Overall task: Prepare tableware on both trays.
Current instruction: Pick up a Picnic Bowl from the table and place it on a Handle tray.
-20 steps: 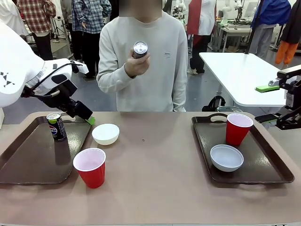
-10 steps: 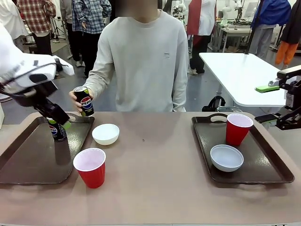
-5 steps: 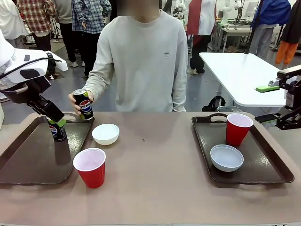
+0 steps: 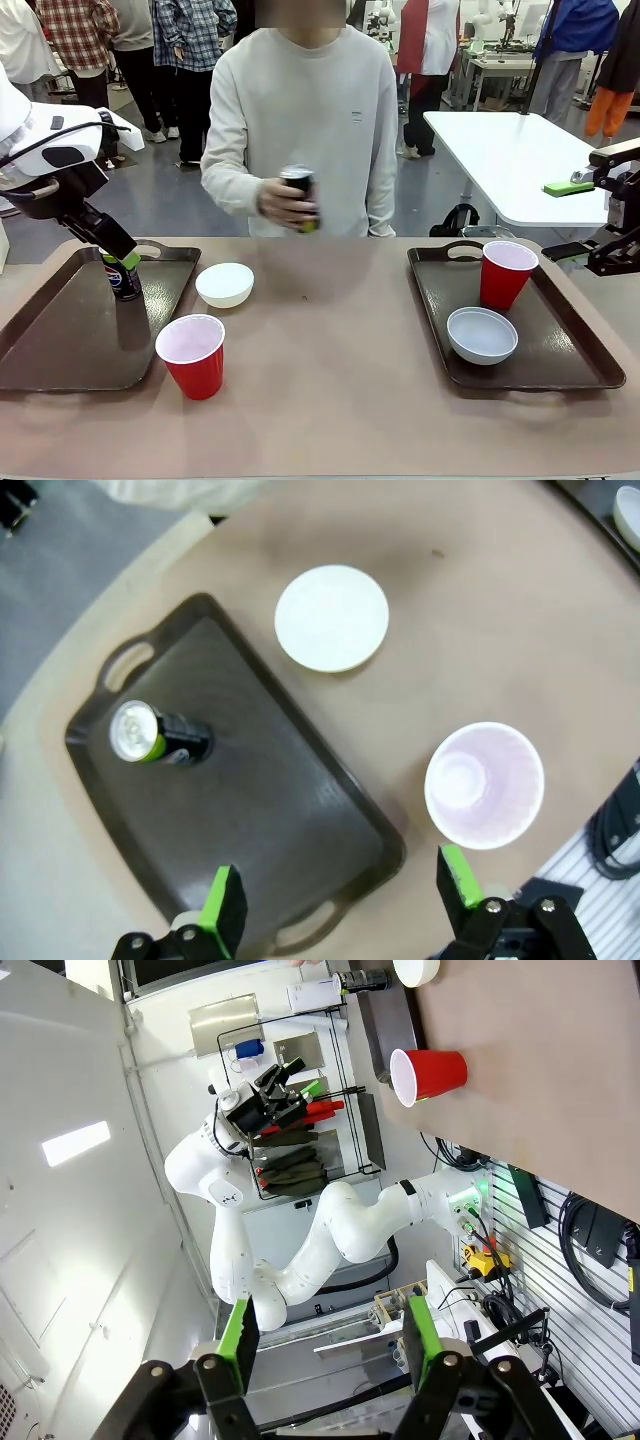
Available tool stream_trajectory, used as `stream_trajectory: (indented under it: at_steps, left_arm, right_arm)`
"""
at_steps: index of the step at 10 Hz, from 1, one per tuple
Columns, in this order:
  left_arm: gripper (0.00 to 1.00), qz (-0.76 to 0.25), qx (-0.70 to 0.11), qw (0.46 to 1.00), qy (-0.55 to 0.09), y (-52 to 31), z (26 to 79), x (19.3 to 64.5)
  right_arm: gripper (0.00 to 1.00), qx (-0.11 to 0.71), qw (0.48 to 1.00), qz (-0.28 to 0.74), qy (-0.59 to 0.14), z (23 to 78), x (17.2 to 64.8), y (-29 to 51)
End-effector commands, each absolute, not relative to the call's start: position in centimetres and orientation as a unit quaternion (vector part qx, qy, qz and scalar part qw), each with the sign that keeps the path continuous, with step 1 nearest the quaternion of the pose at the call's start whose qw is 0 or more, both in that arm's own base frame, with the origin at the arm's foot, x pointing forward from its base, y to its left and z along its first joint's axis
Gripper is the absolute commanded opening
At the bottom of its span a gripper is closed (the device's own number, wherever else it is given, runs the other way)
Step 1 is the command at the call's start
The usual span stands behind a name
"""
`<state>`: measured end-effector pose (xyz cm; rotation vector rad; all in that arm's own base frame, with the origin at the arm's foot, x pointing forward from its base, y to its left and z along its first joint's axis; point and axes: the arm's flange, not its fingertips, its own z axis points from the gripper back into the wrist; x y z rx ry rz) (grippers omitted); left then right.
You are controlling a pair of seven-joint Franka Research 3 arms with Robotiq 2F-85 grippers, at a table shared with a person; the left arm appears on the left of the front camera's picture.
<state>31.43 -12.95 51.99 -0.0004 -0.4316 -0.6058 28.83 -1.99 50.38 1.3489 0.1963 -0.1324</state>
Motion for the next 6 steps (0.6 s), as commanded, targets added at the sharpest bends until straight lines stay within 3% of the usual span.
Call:
stream_trajectory:
  at_steps: [1,6]
  left_arm:
    - [1.0,-0.296,0.001,0.931,-0.212,-12.95,52.1,31.31]
    - [1.0,-0.296,0.001,0.931,-0.212,-12.95,52.1,31.31]
  right_arm:
    - [0.76,0.618,0.779,-0.051,0.093,50.19,28.62,-2.32]
    - [0.76,0.618,0.779,-0.051,0.093,50.19,28.62,-2.32]
